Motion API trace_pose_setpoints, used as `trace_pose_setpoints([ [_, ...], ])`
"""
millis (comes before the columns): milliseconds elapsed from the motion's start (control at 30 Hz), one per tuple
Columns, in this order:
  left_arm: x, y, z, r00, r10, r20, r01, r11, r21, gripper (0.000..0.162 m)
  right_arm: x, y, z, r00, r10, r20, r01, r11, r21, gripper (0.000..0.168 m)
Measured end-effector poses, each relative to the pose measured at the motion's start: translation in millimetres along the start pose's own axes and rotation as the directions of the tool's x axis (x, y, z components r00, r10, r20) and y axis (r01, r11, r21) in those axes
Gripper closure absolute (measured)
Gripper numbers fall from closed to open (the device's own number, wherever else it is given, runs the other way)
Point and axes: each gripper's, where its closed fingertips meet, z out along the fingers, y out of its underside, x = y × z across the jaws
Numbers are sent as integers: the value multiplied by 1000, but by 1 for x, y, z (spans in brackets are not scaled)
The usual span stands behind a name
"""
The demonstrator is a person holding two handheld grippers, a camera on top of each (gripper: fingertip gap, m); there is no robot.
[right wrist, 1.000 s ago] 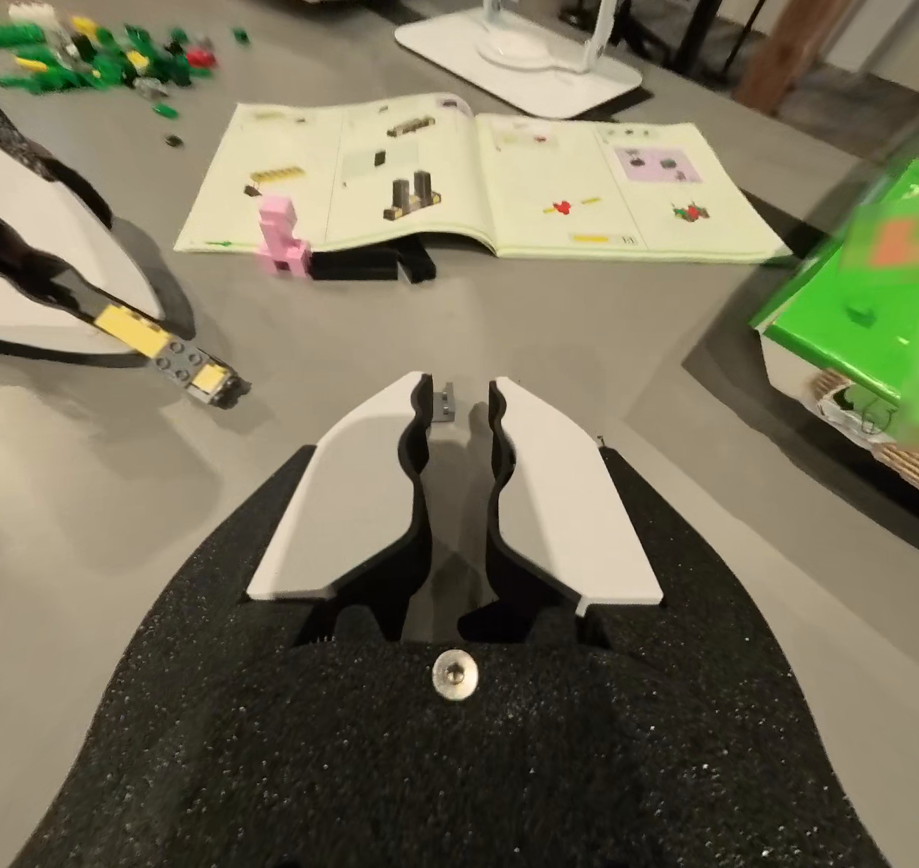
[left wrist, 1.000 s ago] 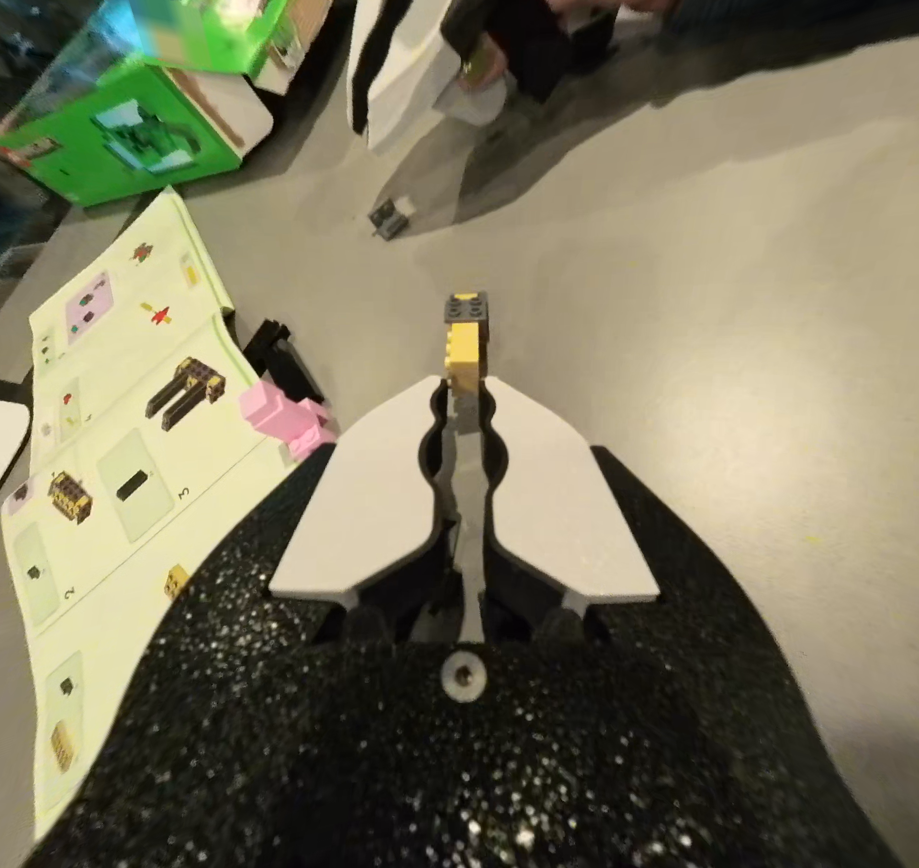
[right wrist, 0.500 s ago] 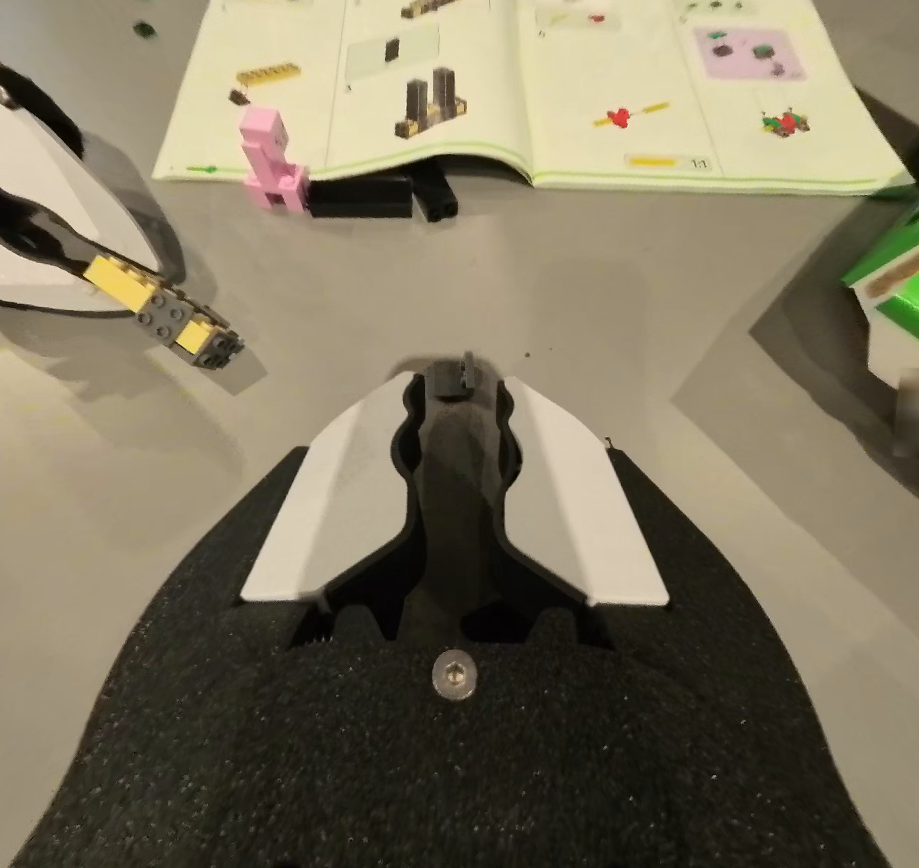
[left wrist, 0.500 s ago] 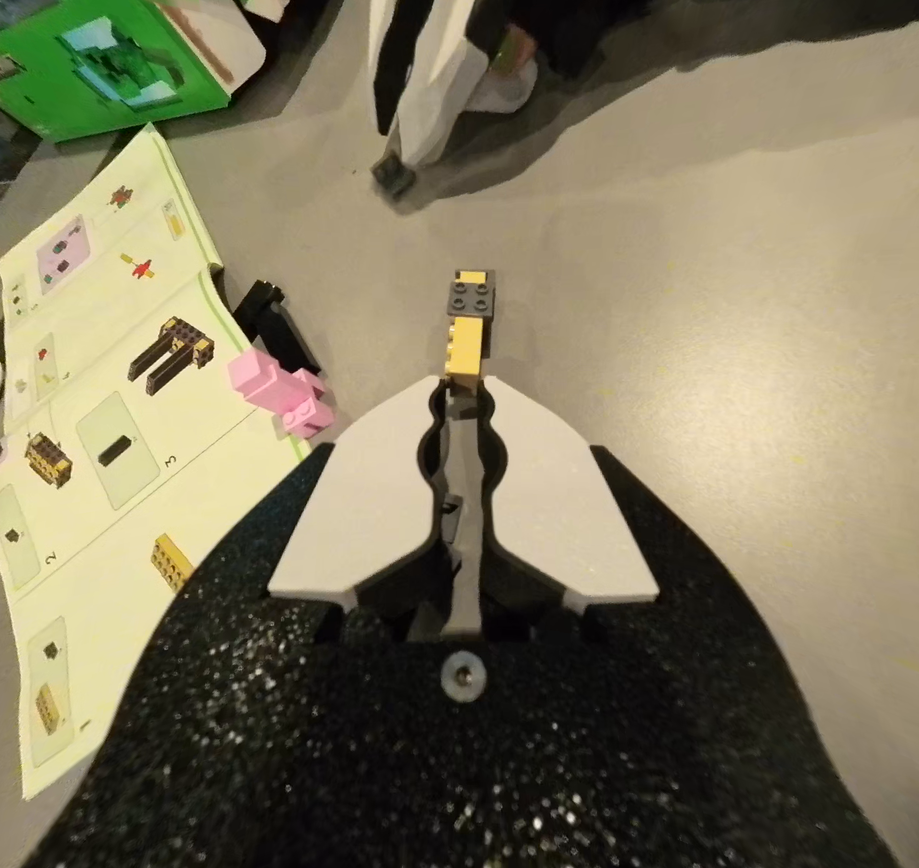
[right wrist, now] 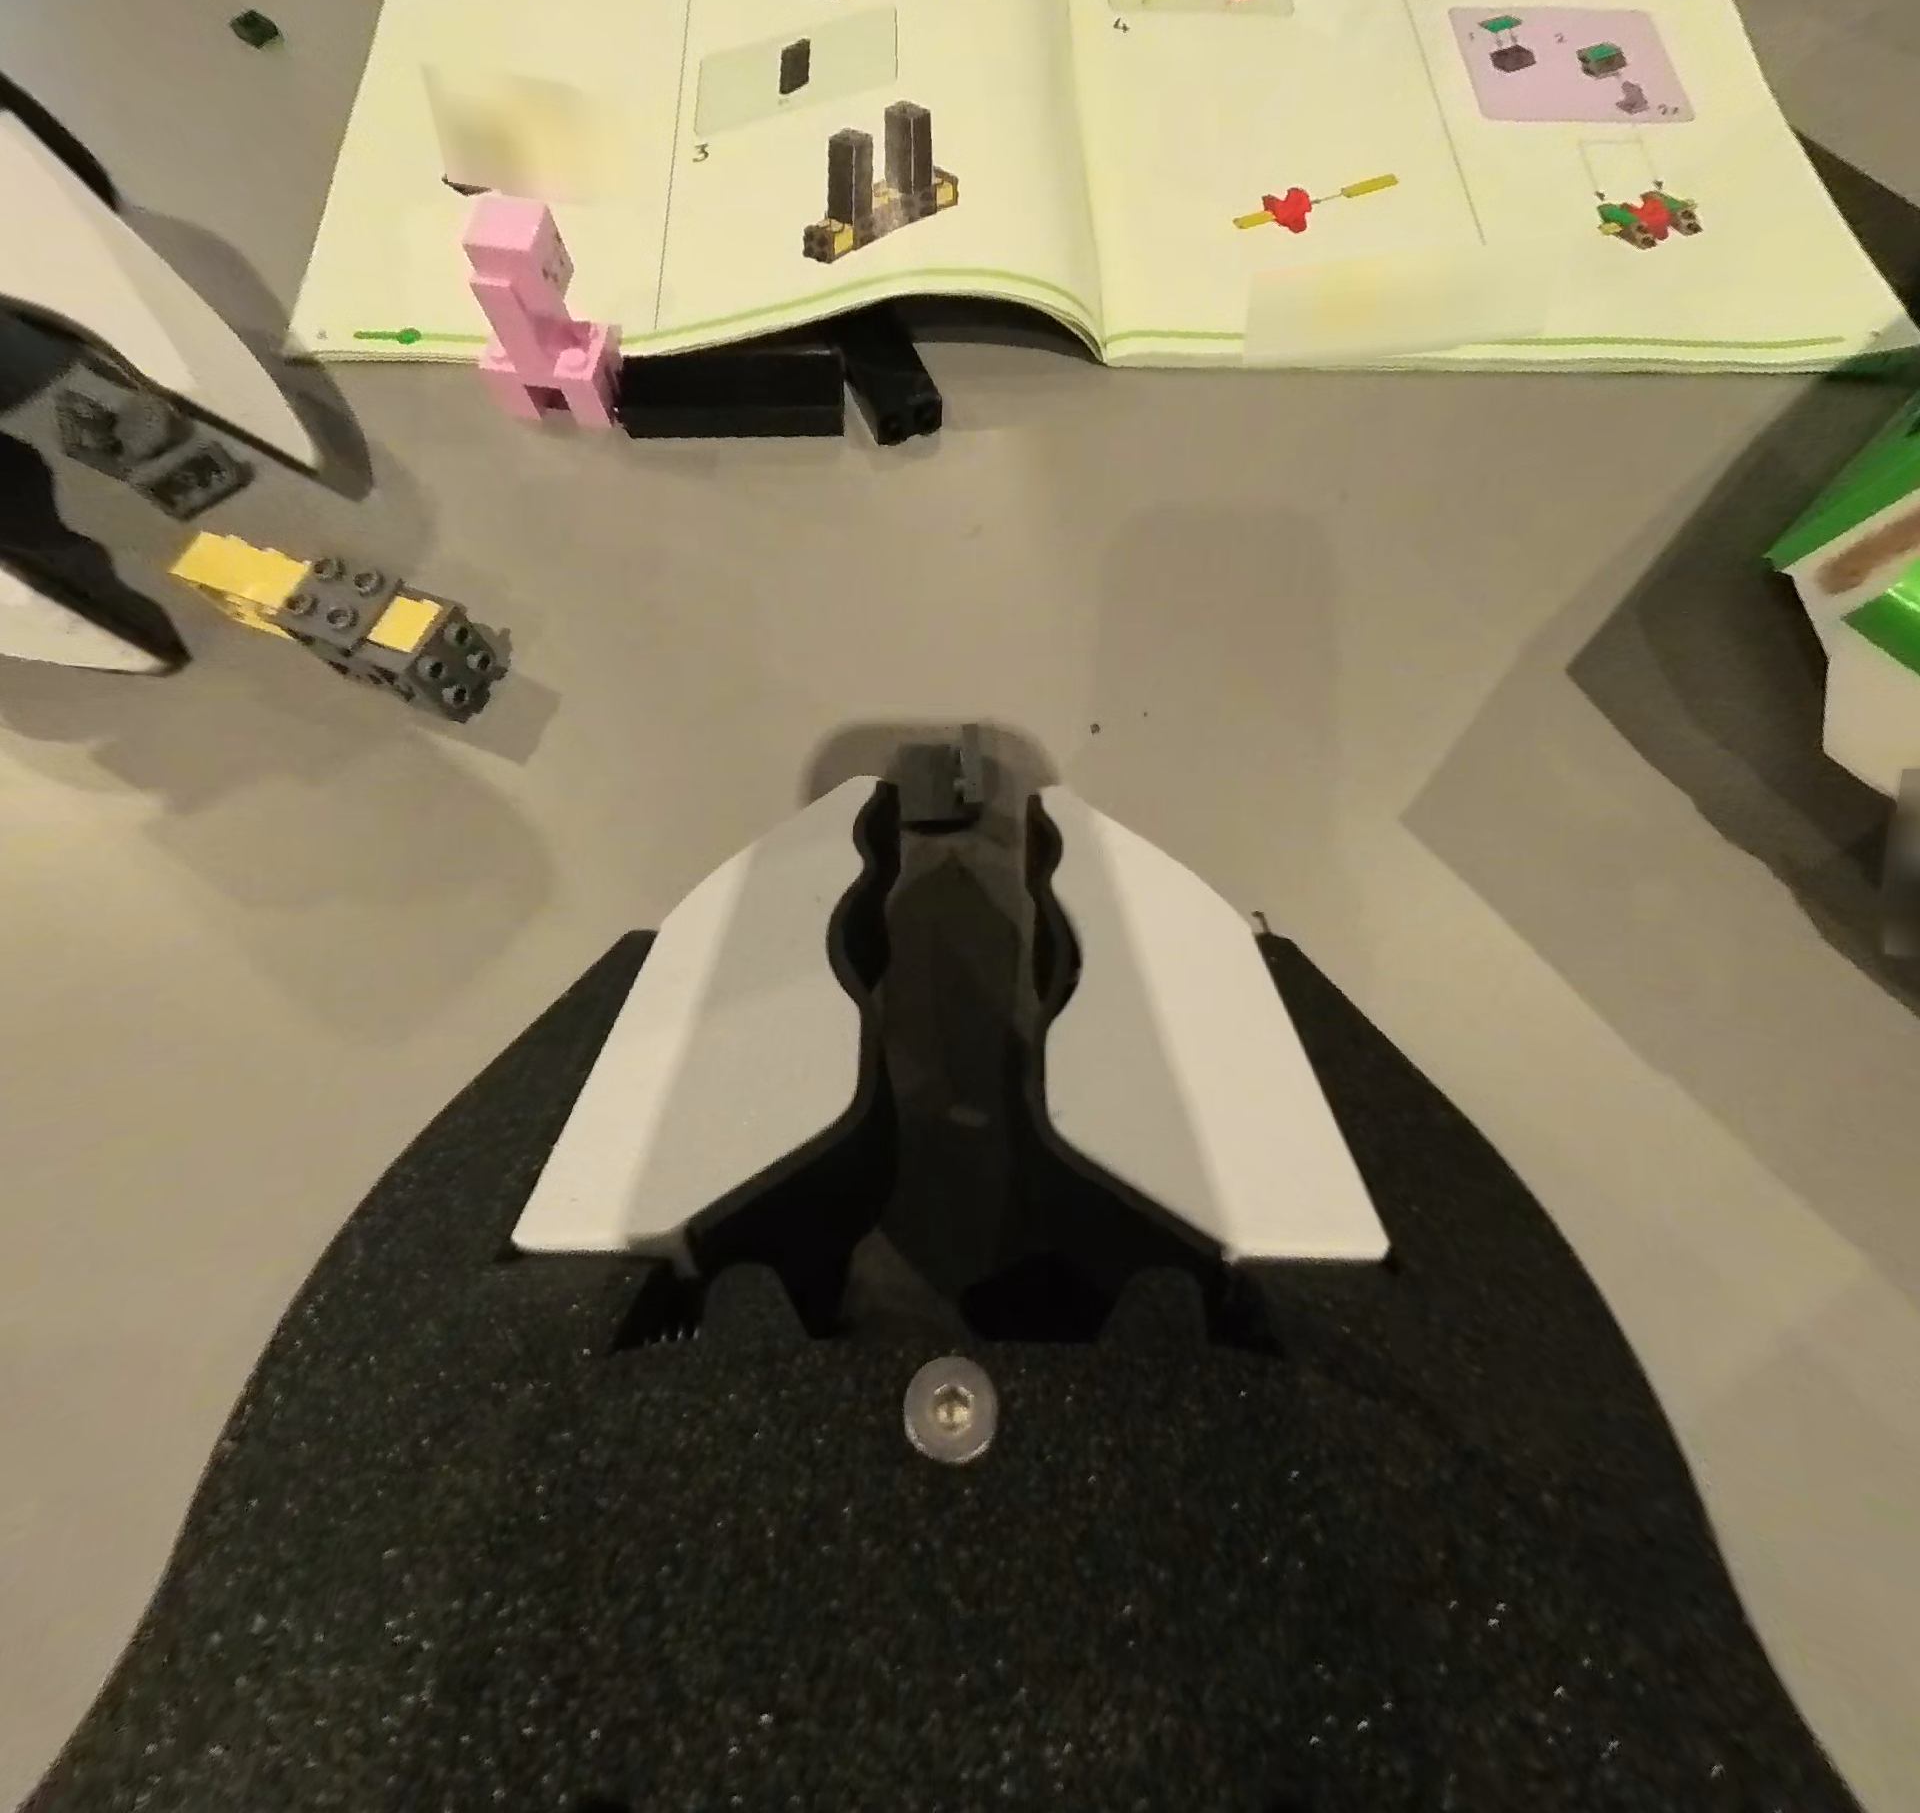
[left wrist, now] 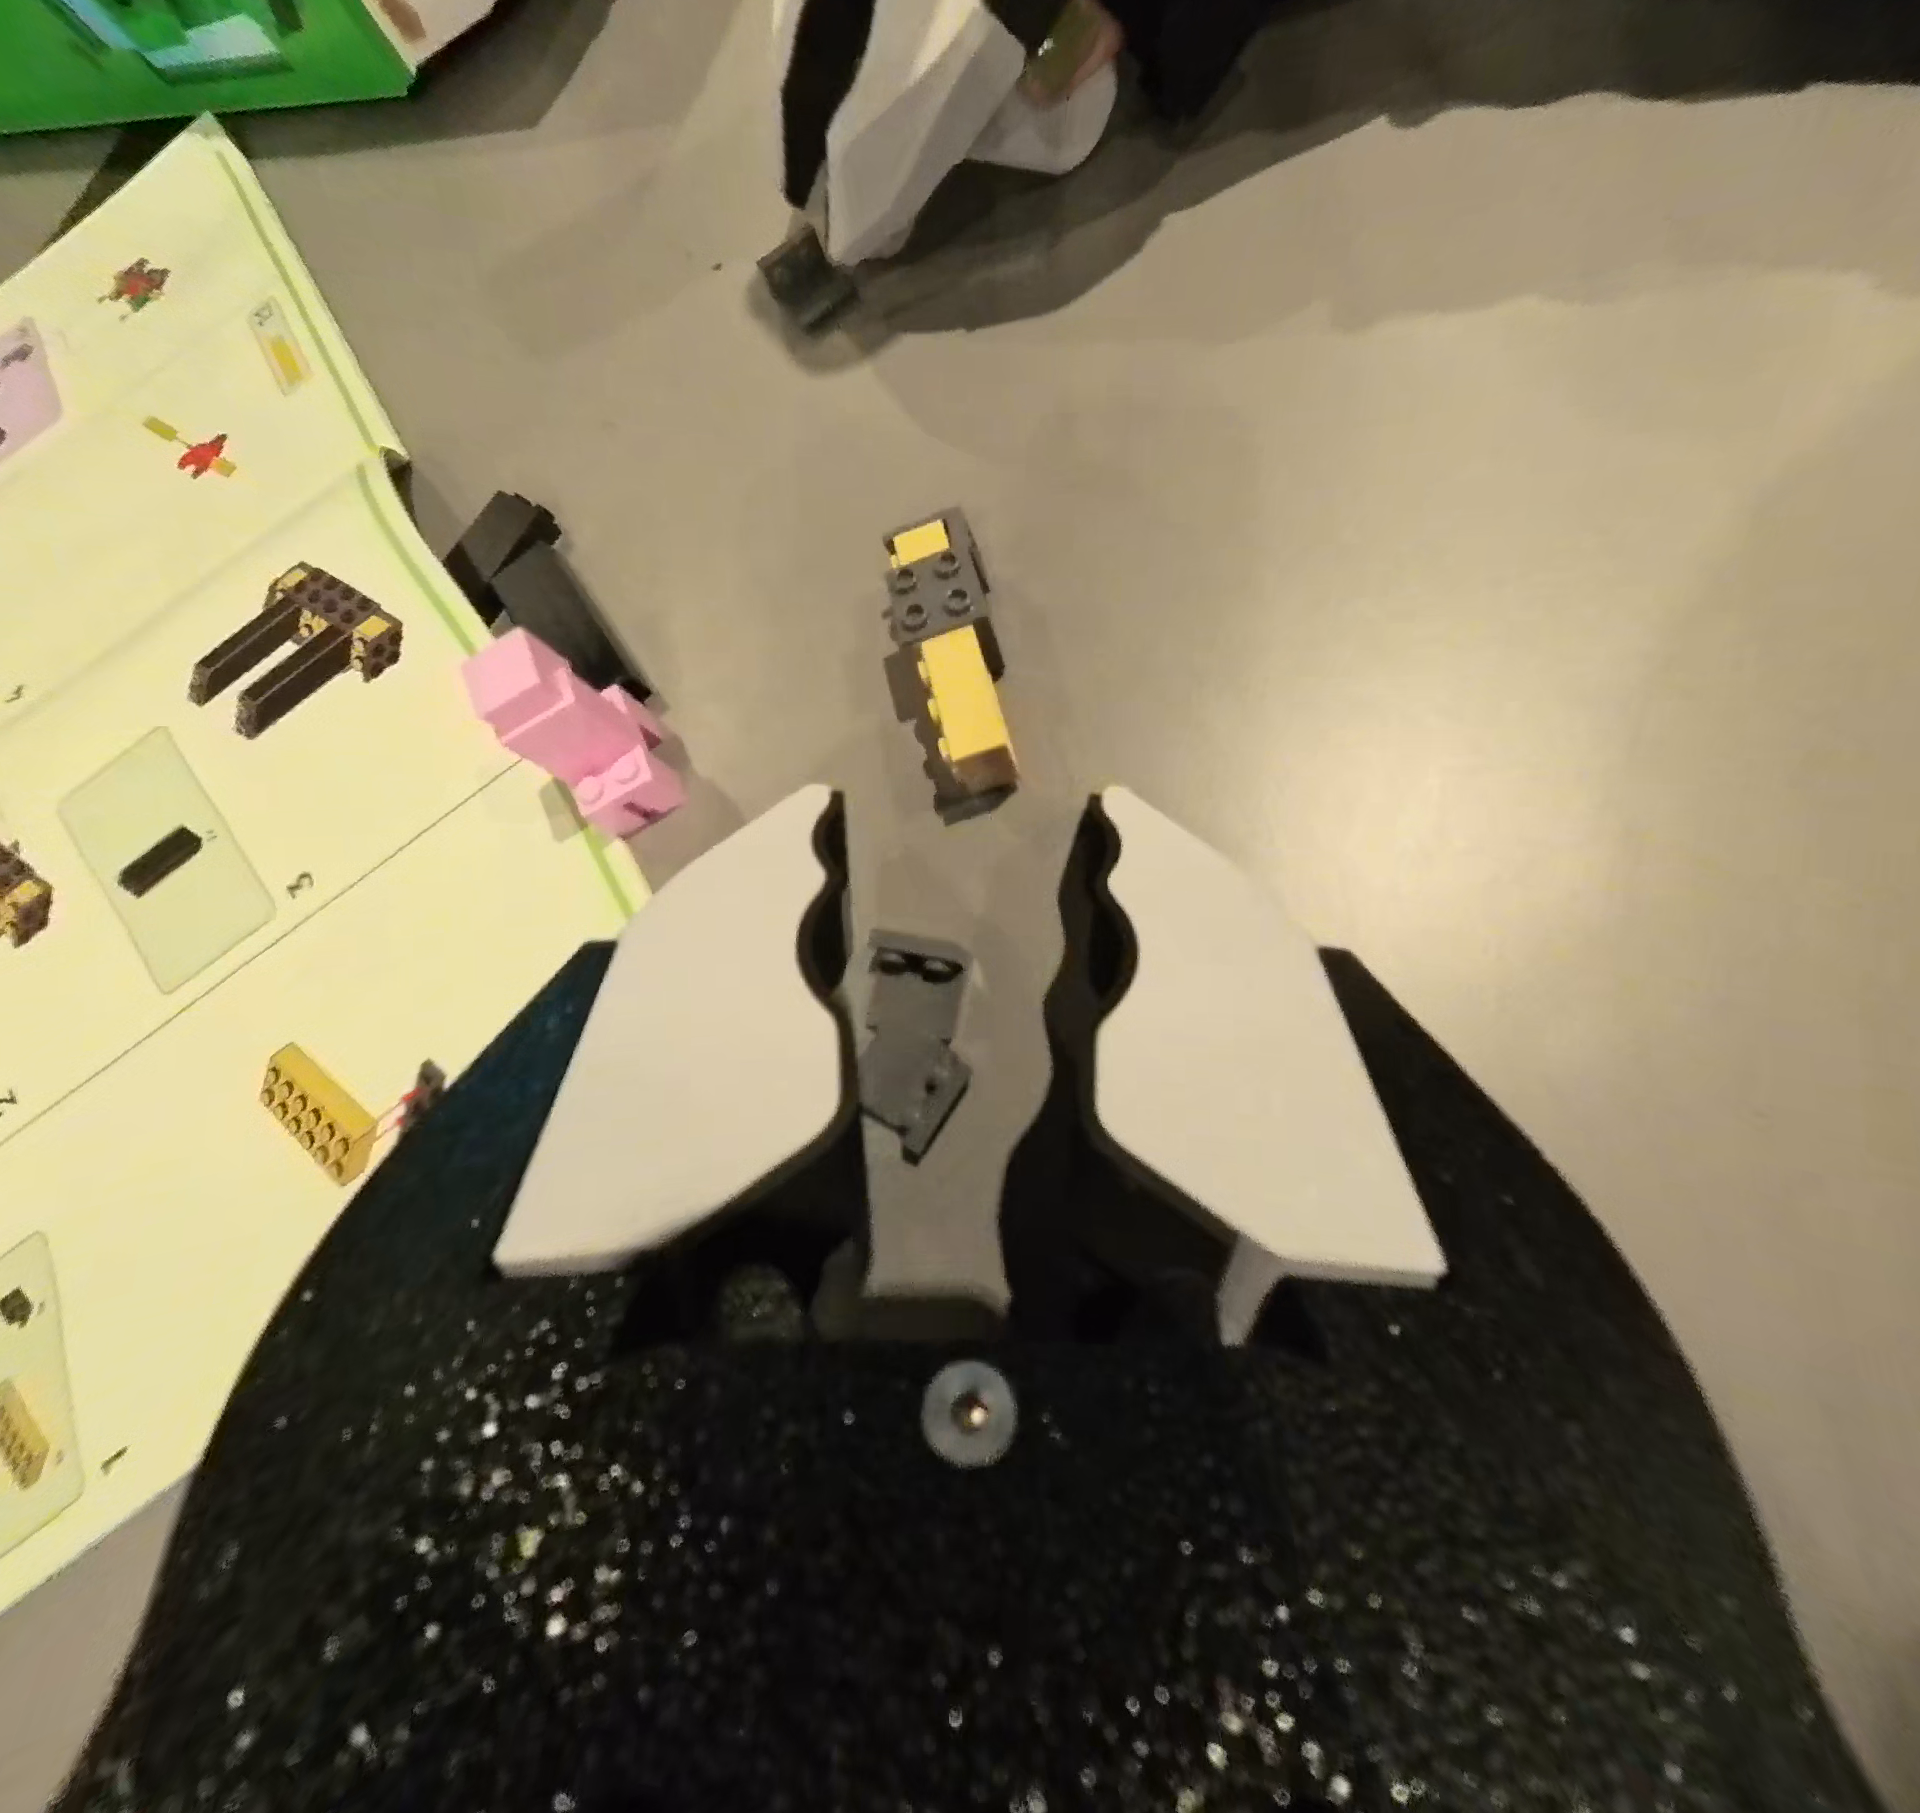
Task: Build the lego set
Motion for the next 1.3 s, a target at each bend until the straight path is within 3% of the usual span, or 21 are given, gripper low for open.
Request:
trace_pose_setpoints([
  [33, 0, 0, -2, 1000, 8, 8, -8, 1000, 6, 118, -1, -1, 0, 1000, 2, 10, -2, 1000, 3, 147],
  [233, -8, 1, -10, 999, 14, 33, -15, 999, 35, 117, 1, 0, 8, 1000, 7, 29, -6, 999, -38, 147],
  [300, -11, -1, -12, 999, -10, 34, 8, 998, 62, 118, 3, -2, 11, 1000, 5, 8, -5, 999, -36, 164],
  [433, -14, -8, -14, 999, -32, 38, 27, 991, 128, 117, 0, -4, 10, 1000, -20, 9, 20, 999, -26, 165],
  [600, -18, -22, -22, 992, 36, 121, -62, 974, 217, 121, -14, -24, 2, 999, -32, 29, 30, 996, 83, 165],
  [733, -19, -27, -26, 986, 59, 153, -96, 963, 251, 124, -19, -22, 2, 998, -59, 20, 58, 996, 65, 165],
  [1067, -9, -12, -8, 998, -21, 60, 14, 993, 117, 121, -13, -4, 6, 990, -136, -36, 135, 990, -30, 165],
  [1200, -7, -11, 5, 996, -65, 59, 64, 998, 25, 120, -17, -19, -9, 973, -220, -64, 225, 972, 69, 148],
  [1300, -6, -11, 13, 996, -60, 62, 62, 998, -25, 126, -52, -30, -23, 940, -333, 78, 311, 927, 210, 151],
])
